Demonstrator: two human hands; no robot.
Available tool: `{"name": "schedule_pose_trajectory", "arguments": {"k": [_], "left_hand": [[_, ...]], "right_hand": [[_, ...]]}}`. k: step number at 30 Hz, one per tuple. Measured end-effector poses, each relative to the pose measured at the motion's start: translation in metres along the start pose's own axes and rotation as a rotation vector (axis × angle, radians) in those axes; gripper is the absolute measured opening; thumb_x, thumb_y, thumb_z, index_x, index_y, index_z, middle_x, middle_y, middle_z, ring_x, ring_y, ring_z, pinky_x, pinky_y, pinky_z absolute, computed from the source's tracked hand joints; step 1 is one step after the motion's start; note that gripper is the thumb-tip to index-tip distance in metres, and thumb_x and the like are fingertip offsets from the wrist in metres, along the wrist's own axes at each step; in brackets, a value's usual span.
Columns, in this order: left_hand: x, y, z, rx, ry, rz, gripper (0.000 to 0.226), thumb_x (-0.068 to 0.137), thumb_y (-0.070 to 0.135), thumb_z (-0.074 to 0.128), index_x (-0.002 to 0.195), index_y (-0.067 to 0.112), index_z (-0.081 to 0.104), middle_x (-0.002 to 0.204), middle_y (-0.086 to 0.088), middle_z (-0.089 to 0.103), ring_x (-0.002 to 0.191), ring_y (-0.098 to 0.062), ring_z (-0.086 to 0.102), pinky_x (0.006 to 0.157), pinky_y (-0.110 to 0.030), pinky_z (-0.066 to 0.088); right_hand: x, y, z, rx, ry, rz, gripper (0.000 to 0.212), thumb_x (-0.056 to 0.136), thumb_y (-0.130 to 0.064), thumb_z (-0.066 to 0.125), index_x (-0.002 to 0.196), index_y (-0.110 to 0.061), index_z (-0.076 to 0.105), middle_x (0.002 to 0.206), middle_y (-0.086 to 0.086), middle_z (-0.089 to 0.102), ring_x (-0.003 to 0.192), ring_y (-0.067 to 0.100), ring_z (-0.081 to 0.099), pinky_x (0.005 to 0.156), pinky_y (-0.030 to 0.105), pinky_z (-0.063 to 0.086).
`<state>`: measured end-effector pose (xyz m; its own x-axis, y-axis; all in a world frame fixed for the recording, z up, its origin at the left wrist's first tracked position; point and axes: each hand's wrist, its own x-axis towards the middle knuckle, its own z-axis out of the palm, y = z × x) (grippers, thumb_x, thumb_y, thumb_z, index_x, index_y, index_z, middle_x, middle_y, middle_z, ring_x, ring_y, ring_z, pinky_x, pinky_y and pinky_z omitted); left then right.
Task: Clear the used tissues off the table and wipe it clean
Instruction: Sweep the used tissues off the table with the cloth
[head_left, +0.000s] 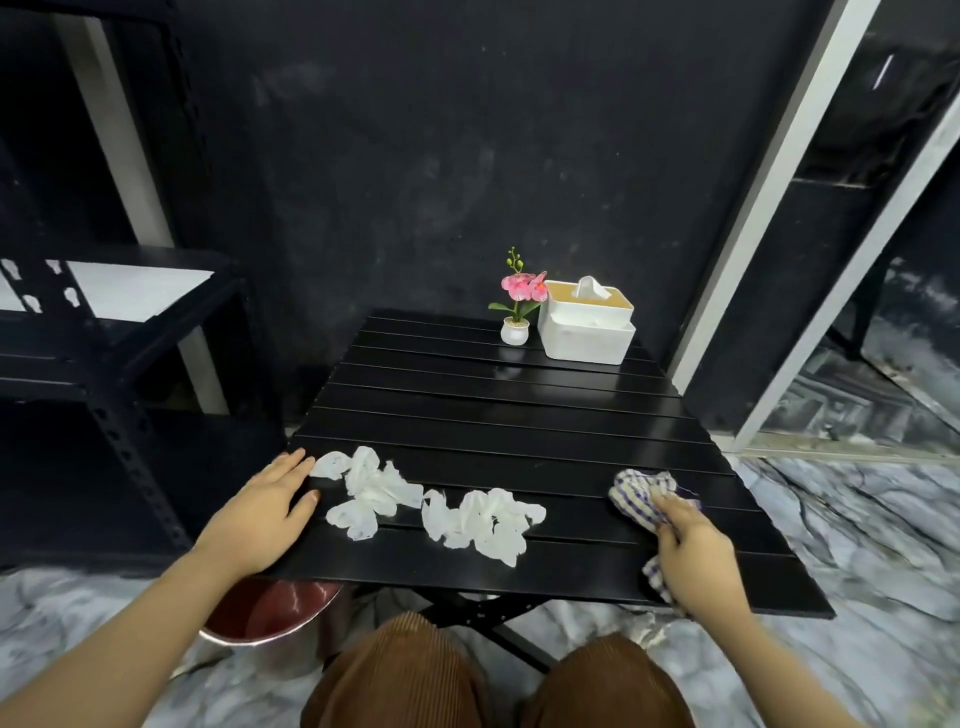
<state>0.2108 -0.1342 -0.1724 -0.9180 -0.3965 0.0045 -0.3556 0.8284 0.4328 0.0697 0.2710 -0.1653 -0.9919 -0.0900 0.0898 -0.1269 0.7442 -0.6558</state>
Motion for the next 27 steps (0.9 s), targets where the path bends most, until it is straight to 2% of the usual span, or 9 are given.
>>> {"name": "schedule_pose_trajectory", "arguments": {"k": [1,2,3,6,13,18,23,27], "left_hand": [[0.0,-0.001,0.001,-0.006,0.005,-0.002,0.053,0.095,0.032,0.04,0.144,0.018,0.024,0.156,0.001,0.017,0.145,-0.013,0.01,0.119,-0.035,0.014],[0.0,-0.001,0.002,-0.008,0.01,-0.004,0.053,0.095,0.032,0.04,0.144,0.018,0.025,0.156,0.002,0.018,0.145,-0.013,0.01,0.119,-0.035,0.015],[0.0,-0.001,0.002,-0.007,0.016,-0.003,0.053,0.095,0.032,0.04,0.144,0.018,0.025,0.156,0.002,0.018,0.145,-0.013,0.011,0.119,-0.035,0.015],[0.0,-0.001,0.003,-0.003,0.03,0.003,0.053,0.094,0.032,0.04,0.144,0.017,0.026,0.156,0.001,0.019,0.145,-0.014,0.011,0.119,-0.035,0.014],[-0.002,0.003,0.003,0.026,0.054,0.028,0.052,0.096,0.029,0.037,0.144,0.014,0.025,0.156,-0.003,0.019,0.145,-0.015,0.012,0.119,-0.031,0.009],[-0.002,0.003,0.003,0.038,0.056,0.027,0.052,0.096,0.03,0.036,0.144,0.013,0.023,0.156,-0.003,0.018,0.145,-0.015,0.011,0.118,-0.03,0.008],[-0.002,0.001,0.003,0.037,0.061,0.036,0.053,0.096,0.03,0.035,0.144,0.013,0.023,0.156,-0.003,0.018,0.145,-0.015,0.011,0.118,-0.03,0.007],[-0.003,0.0,0.004,0.03,0.068,0.037,0.053,0.096,0.03,0.035,0.144,0.014,0.023,0.156,-0.003,0.018,0.145,-0.015,0.011,0.118,-0.029,0.006]], "right_hand": [[-0.005,-0.009,0.005,-0.01,0.005,-0.025,0.034,0.089,-0.003,0.044,0.121,-0.01,0.056,0.126,0.017,0.058,0.108,0.032,0.059,0.096,0.045,0.048],[-0.01,-0.017,0.01,-0.033,0.009,-0.049,0.033,0.089,-0.001,0.045,0.12,-0.006,0.057,0.131,0.017,0.055,0.12,0.033,0.051,0.106,0.04,0.038],[-0.013,-0.024,0.016,-0.052,0.012,-0.069,0.033,0.089,0.001,0.044,0.12,-0.004,0.056,0.133,0.017,0.052,0.126,0.031,0.045,0.109,0.033,0.03],[-0.019,-0.044,0.036,-0.066,-0.001,-0.091,0.033,0.09,0.002,0.043,0.12,-0.001,0.055,0.134,0.02,0.05,0.129,0.03,0.041,0.11,0.027,0.024],[-0.031,-0.08,0.086,-0.058,0.034,-0.138,0.036,0.083,0.01,0.047,0.118,0.006,0.056,0.126,0.029,0.054,0.124,0.038,0.045,0.11,0.04,0.032],[-0.038,-0.109,0.115,-0.106,-0.016,-0.177,0.046,0.08,0.01,0.051,0.125,0.003,0.048,0.134,0.025,0.049,0.13,0.035,0.039,0.115,0.04,0.026],[-0.046,-0.136,0.13,-0.096,-0.1,-0.223,0.048,0.089,0.002,0.041,0.136,-0.007,0.036,0.147,0.013,0.034,0.139,0.022,0.024,0.117,0.027,0.014],[-0.052,-0.154,0.139,-0.024,-0.13,-0.237,0.045,0.09,0.003,0.037,0.134,-0.008,0.04,0.145,0.009,0.039,0.137,0.018,0.027,0.113,0.022,0.017]]}}
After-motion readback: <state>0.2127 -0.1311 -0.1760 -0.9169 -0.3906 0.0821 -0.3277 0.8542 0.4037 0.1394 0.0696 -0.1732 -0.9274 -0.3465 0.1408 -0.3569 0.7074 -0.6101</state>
